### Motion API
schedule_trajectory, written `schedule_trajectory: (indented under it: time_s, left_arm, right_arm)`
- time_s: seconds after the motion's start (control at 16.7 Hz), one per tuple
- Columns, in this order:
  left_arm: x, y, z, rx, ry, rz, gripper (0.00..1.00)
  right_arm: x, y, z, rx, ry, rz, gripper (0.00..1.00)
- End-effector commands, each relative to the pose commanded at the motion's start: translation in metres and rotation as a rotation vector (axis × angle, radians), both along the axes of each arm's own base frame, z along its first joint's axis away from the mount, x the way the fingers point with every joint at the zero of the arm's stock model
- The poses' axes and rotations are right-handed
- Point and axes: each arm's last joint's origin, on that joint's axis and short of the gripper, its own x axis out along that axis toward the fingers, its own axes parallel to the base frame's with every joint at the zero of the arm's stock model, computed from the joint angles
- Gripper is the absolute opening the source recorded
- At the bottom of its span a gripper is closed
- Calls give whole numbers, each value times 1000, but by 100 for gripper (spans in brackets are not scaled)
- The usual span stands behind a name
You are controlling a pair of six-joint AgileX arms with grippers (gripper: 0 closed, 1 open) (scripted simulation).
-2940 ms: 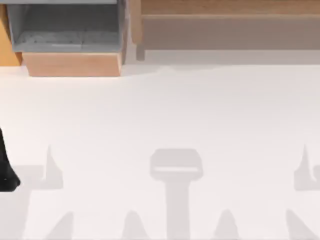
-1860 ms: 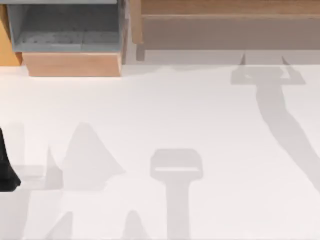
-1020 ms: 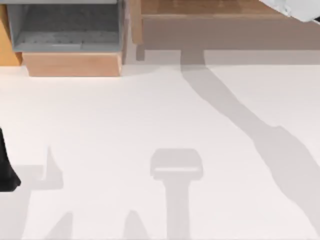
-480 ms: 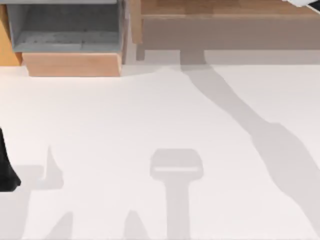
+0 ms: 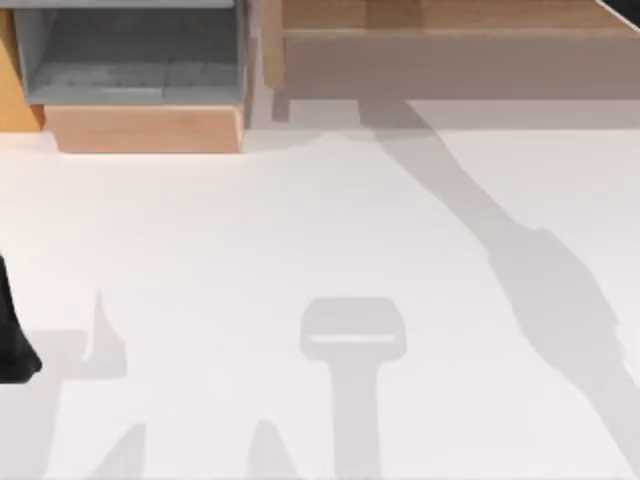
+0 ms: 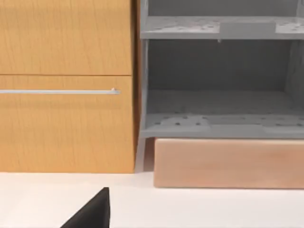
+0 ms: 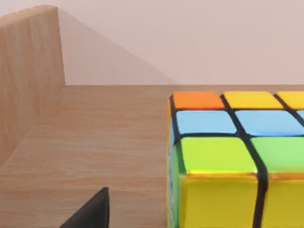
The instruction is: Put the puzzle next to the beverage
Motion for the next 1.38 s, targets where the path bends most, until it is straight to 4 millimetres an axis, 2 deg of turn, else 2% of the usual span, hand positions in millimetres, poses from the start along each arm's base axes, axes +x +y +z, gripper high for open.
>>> schedule_trajectory:
  time_s: [0.24, 1.02, 1.38]
  left_arm:
    - [0, 0, 0, 0, 0, 0, 100]
    - [0, 0, 0, 0, 0, 0, 100]
    - [0, 0, 0, 0, 0, 0, 100]
  right_arm:
    - [1, 0, -1, -1, 2, 0, 100]
    - [1, 0, -1, -1, 2, 0, 2]
    - [1, 0, -1, -1, 2, 0, 0]
